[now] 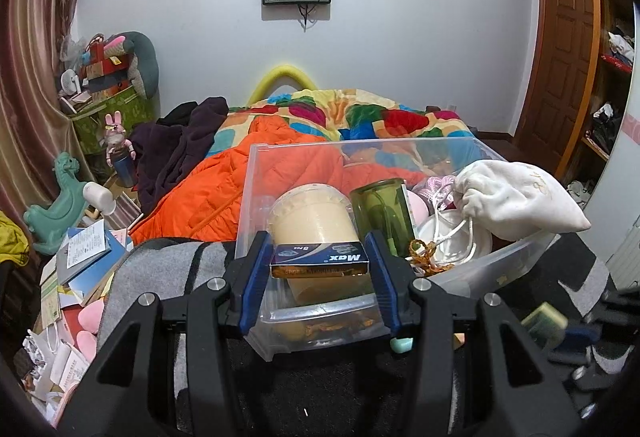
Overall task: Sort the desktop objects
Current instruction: 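Release the blue card into the box with the left gripper while the right releases the block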
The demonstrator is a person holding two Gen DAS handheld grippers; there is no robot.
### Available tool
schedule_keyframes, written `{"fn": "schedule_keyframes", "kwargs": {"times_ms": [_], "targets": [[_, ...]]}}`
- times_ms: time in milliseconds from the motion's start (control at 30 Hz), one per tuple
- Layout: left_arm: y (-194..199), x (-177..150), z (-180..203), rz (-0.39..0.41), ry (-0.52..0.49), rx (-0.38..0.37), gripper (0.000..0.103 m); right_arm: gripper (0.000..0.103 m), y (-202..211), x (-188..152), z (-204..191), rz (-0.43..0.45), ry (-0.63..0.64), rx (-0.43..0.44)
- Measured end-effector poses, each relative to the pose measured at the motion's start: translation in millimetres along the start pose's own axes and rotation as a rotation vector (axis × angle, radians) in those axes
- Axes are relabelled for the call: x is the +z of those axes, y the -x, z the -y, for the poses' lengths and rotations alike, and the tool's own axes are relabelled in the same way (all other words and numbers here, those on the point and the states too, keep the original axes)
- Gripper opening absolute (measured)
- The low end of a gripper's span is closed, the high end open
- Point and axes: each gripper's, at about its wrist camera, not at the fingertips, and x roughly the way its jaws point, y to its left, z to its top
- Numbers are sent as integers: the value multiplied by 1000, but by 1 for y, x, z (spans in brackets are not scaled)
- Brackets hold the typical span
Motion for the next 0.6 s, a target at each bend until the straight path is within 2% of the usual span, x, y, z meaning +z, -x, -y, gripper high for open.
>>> {"fn": "schedule_keyframes", "kwargs": {"times_ms": [67,100,433,600], "targets": [[2,0,1,4,4,-52,71,15,6,7,1,23,-7,8],[3,0,2,6,4,-68,73,15,9,12,1,37,-10,7],[8,-2,4,32,-2,-57,73,15,-4,51,3,97,-57,-35],[10,-3,4,53,-1,-49,73,15,-15,57,10,78,-62,-70]]}}
